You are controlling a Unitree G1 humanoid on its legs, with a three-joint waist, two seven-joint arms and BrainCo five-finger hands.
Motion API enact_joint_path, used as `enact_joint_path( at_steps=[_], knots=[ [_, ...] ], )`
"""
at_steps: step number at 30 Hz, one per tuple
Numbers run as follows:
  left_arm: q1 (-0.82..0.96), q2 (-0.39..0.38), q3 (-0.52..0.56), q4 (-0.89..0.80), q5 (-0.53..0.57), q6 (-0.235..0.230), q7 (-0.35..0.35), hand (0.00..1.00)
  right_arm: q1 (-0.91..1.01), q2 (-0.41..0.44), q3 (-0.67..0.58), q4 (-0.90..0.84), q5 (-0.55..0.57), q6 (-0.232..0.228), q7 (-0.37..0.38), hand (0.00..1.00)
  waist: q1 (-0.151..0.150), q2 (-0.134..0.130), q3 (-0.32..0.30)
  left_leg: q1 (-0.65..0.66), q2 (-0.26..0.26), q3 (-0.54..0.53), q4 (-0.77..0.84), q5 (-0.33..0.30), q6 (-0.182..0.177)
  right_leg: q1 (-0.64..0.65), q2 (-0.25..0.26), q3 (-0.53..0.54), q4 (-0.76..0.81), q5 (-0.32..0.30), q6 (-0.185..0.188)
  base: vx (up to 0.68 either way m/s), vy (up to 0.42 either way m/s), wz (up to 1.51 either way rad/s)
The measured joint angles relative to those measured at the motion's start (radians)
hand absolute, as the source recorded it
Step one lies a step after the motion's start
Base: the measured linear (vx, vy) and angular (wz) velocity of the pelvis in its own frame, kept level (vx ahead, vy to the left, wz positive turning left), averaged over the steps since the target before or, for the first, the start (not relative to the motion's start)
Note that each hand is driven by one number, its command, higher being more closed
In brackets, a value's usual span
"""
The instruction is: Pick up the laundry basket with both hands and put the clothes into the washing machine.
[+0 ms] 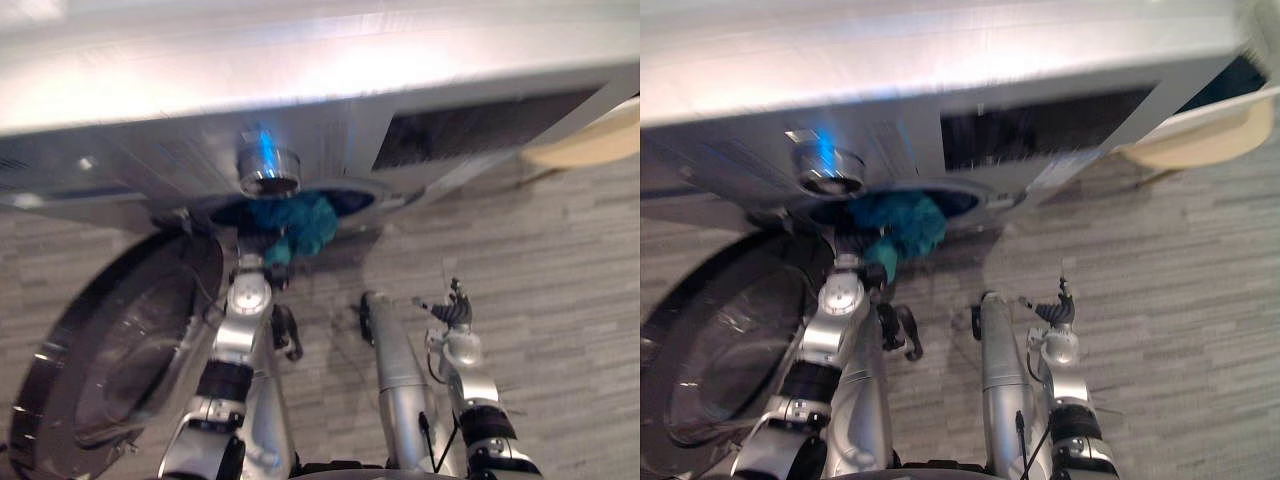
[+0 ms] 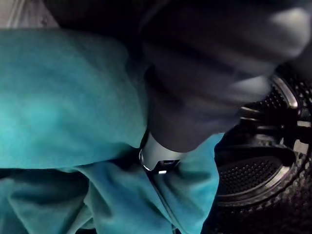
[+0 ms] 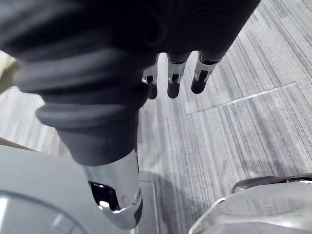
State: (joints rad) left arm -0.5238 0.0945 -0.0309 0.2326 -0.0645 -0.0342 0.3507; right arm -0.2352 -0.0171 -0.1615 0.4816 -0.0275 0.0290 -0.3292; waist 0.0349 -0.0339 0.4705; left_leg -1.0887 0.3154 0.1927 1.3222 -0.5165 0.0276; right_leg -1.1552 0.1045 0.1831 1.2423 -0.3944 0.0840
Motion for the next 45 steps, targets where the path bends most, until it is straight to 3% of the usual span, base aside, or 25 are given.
enact_joint_path(
  at_steps=[5, 8, 11, 15, 18, 23, 30, 35, 36, 43, 45],
  knots=[
    [-0.136, 0.056, 0.001, -0.047, 0.008, 0.003, 0.087, 1.0, 0.001, 0.011, -0.004, -0.05, 0.019, -0.025, -0.022, 0.0, -0.022, -0.005, 0.005, -0.175, -0.001, -0.041, 0.109, -0.002, 0.003, -0.161, 0.0, -0.019, 0.115, -0.013, 0.009, -0.11, -0.041, 0.13],
    [-0.229, 0.098, 0.0, -0.058, 0.089, 0.012, 0.167, 1.0, 0.008, 0.012, 0.004, -0.047, 0.02, -0.038, -0.032, 0.0, -0.028, -0.016, 0.01, -0.251, 0.0, -0.056, 0.157, -0.002, 0.003, -0.237, 0.0, -0.025, 0.171, -0.016, 0.006, -0.1, -0.062, 0.09],
    [-0.334, 0.182, -0.022, -0.053, 0.207, 0.062, 0.266, 1.0, 0.009, 0.011, 0.025, -0.044, 0.028, -0.07, -0.039, 0.0, -0.056, -0.027, 0.019, -0.313, 0.0, -0.074, 0.201, -0.002, 0.003, -0.293, 0.0, -0.035, 0.214, -0.016, 0.006, -0.06, -0.031, 0.05],
    [-0.52, 0.281, -0.125, 0.007, 0.386, 0.147, 0.327, 1.0, 0.008, 0.01, 0.025, -0.042, 0.04, -0.117, -0.039, 0.0, -0.074, -0.046, 0.033, -0.367, 0.0, -0.091, 0.24, -0.002, 0.003, -0.341, 0.0, -0.044, 0.25, -0.016, 0.006, -0.03, -0.002, 0.03],
    [-0.666, 0.321, -0.195, 0.087, 0.51, 0.196, 0.332, 1.0, 0.006, 0.008, 0.025, -0.034, 0.059, -0.145, -0.039, 0.0, -0.079, -0.052, 0.04, -0.401, 0.0, -0.095, 0.255, -0.001, 0.003, -0.372, 0.0, -0.046, 0.263, -0.015, 0.007, 0.0, 0.0, 0.0],
    [-0.808, 0.348, -0.278, 0.141, 0.628, 0.225, 0.331, 1.0, 0.003, -0.002, 0.045, -0.024, 0.069, -0.178, -0.037, 0.0, -0.092, -0.056, 0.054, -0.427, 0.0, -0.098, 0.261, -0.001, 0.005, -0.393, 0.001, -0.047, 0.258, -0.014, 0.01, 0.01, 0.028, -0.04],
    [-0.867, 0.341, -0.279, 0.244, 0.624, 0.227, 0.331, 1.0, -0.008, -0.011, 0.063, 0.006, 0.075, -0.179, -0.039, 0.0, -0.107, -0.066, 0.072, -0.455, 0.01, -0.098, 0.26, -0.001, 0.004, -0.422, 0.01, -0.049, 0.251, -0.011, 0.015, 0.01, 0.032, -0.05],
    [-0.98, 0.385, -0.274, 0.337, 0.643, 0.227, 0.301, 1.0, -0.015, -0.012, 0.063, 0.012, 0.076, -0.204, -0.038, 0.0, -0.109, -0.066, 0.073, -0.493, 0.035, -0.099, 0.262, -0.002, 0.006, -0.457, 0.033, -0.049, 0.226, 0.009, 0.036, 0.0, 0.041, -0.2],
    [-0.996, 0.397, -0.277, 0.355, 0.665, 0.227, 0.295, 0.0, -0.015, -0.013, 0.064, 0.013, 0.076, -0.21, -0.038, 0.0, -0.109, -0.066, 0.073, -0.496, 0.035, -0.099, 0.262, -0.002, 0.006, -0.46, 0.033, -0.049, 0.223, 0.012, 0.038, 0.0, 0.032, -0.08],
    [-1.026, 0.426, -0.318, 0.474, 0.776, 0.259, 0.244, 0.0, -0.02, -0.037, 0.125, 0.048, 0.075, -0.242, -0.036, 0.0, -0.104, -0.064, 0.074, -0.518, 0.036, -0.096, 0.261, -0.004, 0.005, -0.483, 0.03, -0.05, 0.212, 0.022, 0.037, -0.01, 0.03, -0.05],
    [-1.025, 0.414, -0.326, 0.508, 0.792, 0.264, 0.191, 0.0, -0.023, -0.043, 0.125, 0.048, 0.074, -0.242, -0.037, 0.0, -0.105, -0.062, 0.075, -0.525, 0.033, -0.093, 0.254, -0.004, 0.005, -0.488, 0.014, -0.056, 0.202, 0.03, 0.039, -0.01, 0.034, -0.01]
  ],
)
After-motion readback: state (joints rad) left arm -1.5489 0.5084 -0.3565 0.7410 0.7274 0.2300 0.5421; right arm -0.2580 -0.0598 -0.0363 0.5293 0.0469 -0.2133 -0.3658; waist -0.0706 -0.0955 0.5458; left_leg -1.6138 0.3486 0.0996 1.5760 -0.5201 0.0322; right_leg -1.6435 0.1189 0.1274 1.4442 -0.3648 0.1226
